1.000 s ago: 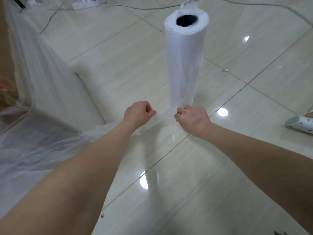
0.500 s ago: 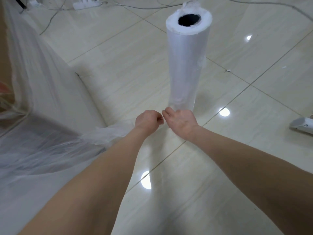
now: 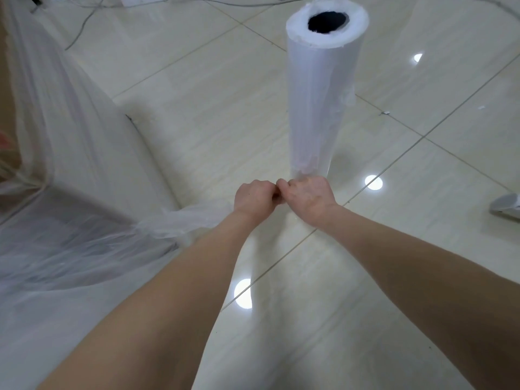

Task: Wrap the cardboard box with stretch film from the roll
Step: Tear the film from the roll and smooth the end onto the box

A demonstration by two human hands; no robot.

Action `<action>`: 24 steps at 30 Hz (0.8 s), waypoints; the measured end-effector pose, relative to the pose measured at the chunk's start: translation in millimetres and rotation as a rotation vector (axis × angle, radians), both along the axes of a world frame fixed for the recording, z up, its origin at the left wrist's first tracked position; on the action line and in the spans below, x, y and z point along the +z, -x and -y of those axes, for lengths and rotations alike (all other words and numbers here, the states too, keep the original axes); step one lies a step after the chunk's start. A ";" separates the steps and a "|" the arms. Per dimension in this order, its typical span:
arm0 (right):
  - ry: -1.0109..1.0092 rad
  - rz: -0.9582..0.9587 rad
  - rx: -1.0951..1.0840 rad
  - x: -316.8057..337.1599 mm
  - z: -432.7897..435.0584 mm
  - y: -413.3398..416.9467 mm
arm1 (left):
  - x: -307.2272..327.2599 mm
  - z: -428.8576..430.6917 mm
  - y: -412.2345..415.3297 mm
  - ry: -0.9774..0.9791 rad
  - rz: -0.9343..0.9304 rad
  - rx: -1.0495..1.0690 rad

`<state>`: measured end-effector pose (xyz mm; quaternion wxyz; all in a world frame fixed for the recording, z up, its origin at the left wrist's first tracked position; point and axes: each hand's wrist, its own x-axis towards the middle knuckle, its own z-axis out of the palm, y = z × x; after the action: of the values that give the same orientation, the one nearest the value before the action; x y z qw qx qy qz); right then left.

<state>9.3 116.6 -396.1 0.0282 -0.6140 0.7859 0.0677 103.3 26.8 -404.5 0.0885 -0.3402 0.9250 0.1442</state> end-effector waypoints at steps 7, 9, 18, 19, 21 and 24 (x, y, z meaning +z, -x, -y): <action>-0.079 -0.034 0.049 2.8 0.6 -0.2 | 6.0 11.9 -12.9 -0.112 -0.036 0.194; -0.110 -0.053 0.075 1.4 -2.7 0.7 | 10.4 20.6 -17.7 -0.106 -0.043 0.332; -0.207 -0.149 0.079 10.6 -28.1 17.8 | 29.1 51.5 -38.6 0.056 -0.020 0.616; -0.218 -0.154 0.086 12.1 -30.8 17.9 | 30.9 48.5 -37.0 0.045 0.040 0.526; -0.247 -0.174 0.062 16.0 -36.5 19.5 | 33.0 38.9 -29.8 -0.022 0.130 0.386; -0.261 -0.157 -0.138 25.5 -44.4 31.0 | 38.2 25.7 -11.1 -0.108 0.108 0.267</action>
<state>-21.7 161.0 -370.6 0.0506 -0.5426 0.8104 0.2151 114.4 1.1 -366.4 0.1363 -0.4621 0.8564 0.1856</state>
